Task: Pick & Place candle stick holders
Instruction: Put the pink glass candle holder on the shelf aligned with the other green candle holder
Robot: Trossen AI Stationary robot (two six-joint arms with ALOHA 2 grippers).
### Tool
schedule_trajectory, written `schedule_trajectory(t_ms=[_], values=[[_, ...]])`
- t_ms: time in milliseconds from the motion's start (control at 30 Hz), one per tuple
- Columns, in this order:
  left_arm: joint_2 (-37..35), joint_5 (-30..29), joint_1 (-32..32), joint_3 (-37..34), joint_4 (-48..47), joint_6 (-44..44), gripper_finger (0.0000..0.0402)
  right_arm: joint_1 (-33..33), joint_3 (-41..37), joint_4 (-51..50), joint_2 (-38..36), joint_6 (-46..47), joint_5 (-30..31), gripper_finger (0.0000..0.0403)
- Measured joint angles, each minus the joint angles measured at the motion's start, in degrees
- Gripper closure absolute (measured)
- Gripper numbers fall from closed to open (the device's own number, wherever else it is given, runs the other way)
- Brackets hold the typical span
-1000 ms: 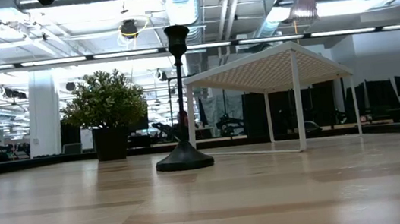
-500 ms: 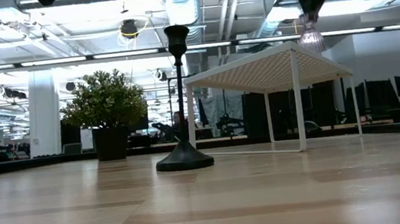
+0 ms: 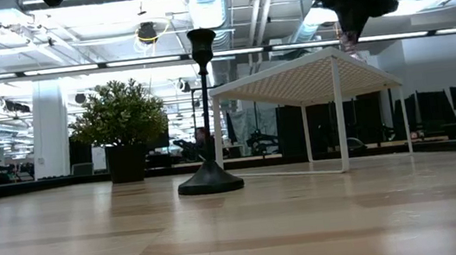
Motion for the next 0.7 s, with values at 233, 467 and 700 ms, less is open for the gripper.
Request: schedule_trajectory(t_ms=[233, 467, 700], values=[[0.00, -0.03, 0.00, 0.00, 0.00, 0.02, 0.0392, -1.26, -1.32, 2.41, 0.17, -1.65, -0.95, 0.0380], [0.00, -1.07, 0.00, 0.00, 0.00, 0.32, 0.0392, -2.95, -1.32, 2.77, 0.20, -2.60, -2.31, 0.0380], [0.00, -1.07, 0.00, 0.00, 0.00, 0.46, 0.0392, -2.69, -1.32, 3.22, 0.20, -2.56, -3.31, 0.0380]])
